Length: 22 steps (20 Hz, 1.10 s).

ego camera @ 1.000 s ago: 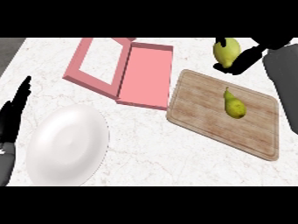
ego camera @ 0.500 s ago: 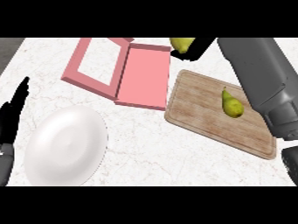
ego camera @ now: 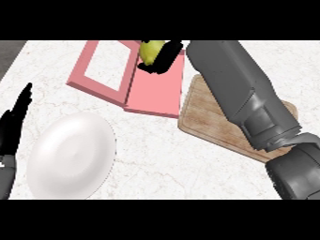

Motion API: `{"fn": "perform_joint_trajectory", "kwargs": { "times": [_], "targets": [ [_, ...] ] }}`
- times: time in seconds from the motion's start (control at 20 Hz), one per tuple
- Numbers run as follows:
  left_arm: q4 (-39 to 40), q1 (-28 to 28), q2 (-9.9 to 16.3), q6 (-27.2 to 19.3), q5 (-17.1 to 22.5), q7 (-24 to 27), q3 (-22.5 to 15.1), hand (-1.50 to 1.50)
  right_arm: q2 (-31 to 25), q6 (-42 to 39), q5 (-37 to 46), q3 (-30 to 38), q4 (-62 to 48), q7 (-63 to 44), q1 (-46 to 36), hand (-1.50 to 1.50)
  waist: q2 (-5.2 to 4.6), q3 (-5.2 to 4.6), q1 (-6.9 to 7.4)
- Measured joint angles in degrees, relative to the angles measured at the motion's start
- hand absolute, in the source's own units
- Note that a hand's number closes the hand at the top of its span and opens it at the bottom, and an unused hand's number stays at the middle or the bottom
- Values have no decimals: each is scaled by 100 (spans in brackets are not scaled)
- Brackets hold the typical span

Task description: Pick the lemon from the cutting board and place it in the cardboard box

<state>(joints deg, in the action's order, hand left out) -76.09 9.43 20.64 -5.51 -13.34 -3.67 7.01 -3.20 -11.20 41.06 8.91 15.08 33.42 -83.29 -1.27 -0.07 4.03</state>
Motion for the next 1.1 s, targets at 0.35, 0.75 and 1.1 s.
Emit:
{"fn": "perform_joint_trajectory", "kwargs": {
  "times": [0.35, 0.75, 1.1],
  "targets": [
    [-6, 124, -55, 58, -20, 3, -75, 0, 261, 638, 71, -164, -499, -359, -183, 150, -58, -6, 191],
    [93, 416, -103, 111, -83, -43, -175, 0, 311, 702, -149, -126, -1082, -924, -199, -150, -124, -10, 405],
    [128, 422, -137, 134, -108, 14, -218, 0, 319, 783, -475, 86, -1111, -593, -84, -150, -135, -4, 488]
  ]
}}
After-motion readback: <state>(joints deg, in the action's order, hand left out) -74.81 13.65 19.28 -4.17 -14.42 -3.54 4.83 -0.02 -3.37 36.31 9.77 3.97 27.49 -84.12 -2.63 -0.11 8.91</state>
